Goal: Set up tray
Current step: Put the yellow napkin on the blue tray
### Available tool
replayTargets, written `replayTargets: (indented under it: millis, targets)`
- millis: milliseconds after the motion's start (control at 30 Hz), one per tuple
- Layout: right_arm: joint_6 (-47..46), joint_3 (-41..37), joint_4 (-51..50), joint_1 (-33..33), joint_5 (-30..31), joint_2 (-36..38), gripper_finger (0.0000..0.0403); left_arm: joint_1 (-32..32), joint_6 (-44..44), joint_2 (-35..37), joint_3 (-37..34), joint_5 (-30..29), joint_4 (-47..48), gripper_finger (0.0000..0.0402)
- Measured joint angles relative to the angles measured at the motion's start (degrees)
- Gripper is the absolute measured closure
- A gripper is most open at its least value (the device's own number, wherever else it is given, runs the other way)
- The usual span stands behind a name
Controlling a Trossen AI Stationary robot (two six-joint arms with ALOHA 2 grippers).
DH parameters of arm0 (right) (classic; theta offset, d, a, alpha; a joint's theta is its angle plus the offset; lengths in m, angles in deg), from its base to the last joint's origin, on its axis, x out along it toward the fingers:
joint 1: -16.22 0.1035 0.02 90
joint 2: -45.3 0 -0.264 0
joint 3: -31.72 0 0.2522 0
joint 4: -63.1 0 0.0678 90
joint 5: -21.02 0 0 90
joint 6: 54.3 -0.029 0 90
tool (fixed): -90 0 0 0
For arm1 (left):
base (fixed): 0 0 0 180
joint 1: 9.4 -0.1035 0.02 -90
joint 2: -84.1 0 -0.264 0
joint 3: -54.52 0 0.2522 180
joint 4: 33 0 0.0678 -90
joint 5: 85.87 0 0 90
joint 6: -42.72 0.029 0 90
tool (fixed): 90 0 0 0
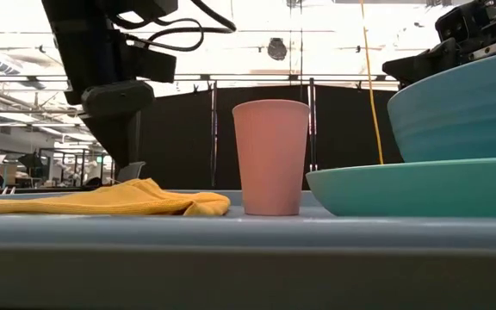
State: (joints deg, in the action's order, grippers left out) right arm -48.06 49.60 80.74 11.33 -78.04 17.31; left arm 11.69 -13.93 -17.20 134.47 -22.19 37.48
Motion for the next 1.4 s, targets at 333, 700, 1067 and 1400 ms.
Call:
replayTargets:
  millis: [333,700,1067,1400]
  targets:
    - [0.1,0.0,0.0,0.0,0.0,0.0,0.0403,-0.7,1.2,-1.6,0.0,1.2,-3.2,0.0400]
    - [0.3,0.0,0.1,0.0,0.0,0.0,0.0403,-2.2,4.7,-5.8,0.4,2.1,-5.8,0.0398]
    - [0.5,0.0,0.0,0.0,0.0,0.0,0.0403,-3.2,8.9,-6.5,0.8,4.6,-10.4,0.0400]
    - [0.5,0.0,-0.4,0.0,0.0,0.0,0.0403,0.3,4.5,-0.9,0.9,-1.9,-5.2,0.0397]
